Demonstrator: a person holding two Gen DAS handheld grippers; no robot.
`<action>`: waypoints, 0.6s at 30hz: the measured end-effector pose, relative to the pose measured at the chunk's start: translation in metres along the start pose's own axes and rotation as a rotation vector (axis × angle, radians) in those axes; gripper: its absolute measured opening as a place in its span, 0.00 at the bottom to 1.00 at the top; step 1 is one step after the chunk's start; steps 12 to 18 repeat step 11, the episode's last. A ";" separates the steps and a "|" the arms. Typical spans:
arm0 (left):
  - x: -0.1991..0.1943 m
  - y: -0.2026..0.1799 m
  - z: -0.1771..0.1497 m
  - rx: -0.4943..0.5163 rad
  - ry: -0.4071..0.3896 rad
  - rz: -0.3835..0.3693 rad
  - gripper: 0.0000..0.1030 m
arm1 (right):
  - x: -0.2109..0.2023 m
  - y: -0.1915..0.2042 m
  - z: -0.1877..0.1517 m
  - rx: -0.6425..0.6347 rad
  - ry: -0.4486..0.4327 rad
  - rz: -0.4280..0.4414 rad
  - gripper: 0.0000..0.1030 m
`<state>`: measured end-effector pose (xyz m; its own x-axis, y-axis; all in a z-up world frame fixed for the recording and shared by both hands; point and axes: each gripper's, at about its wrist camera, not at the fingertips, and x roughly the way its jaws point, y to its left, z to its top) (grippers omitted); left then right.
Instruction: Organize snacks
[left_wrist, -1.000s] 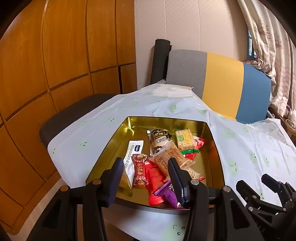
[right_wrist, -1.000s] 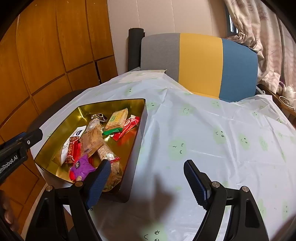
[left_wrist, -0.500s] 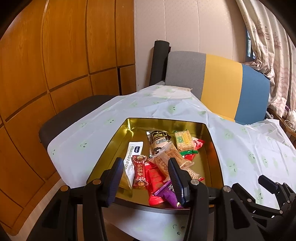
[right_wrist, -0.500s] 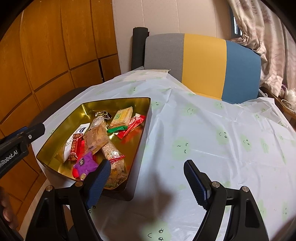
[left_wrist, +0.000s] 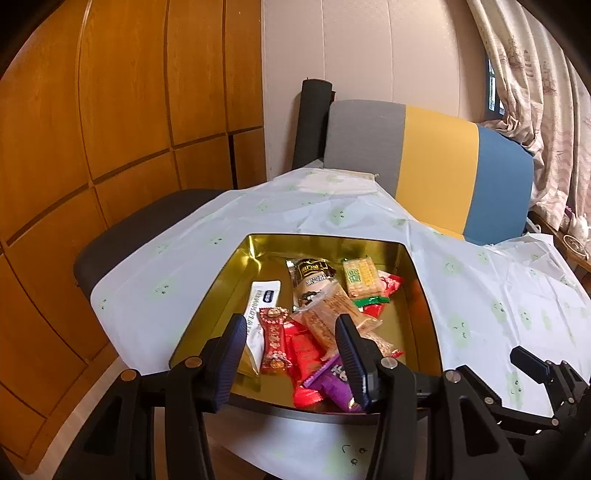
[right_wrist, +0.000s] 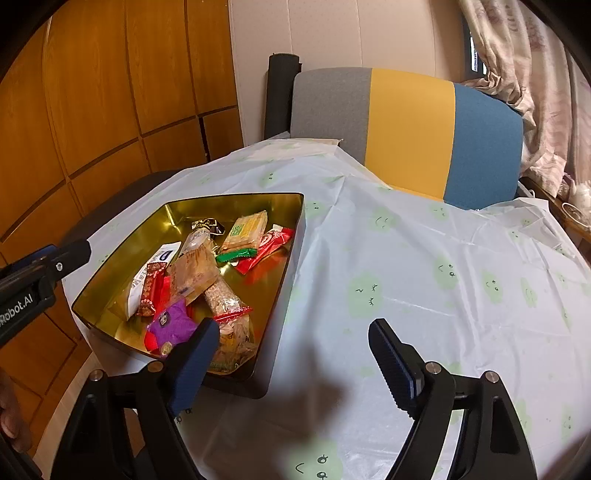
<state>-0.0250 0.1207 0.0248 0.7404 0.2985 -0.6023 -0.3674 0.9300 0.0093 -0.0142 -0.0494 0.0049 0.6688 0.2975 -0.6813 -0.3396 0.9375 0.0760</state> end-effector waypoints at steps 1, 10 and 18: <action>0.000 0.000 0.000 -0.001 0.002 -0.001 0.49 | 0.000 0.000 0.000 0.001 0.002 0.000 0.81; -0.006 0.003 0.000 -0.021 -0.051 -0.012 0.49 | 0.001 -0.007 -0.002 0.013 0.003 0.001 0.82; -0.006 0.003 0.001 -0.020 -0.052 -0.009 0.49 | 0.001 -0.010 -0.002 0.016 0.003 -0.001 0.82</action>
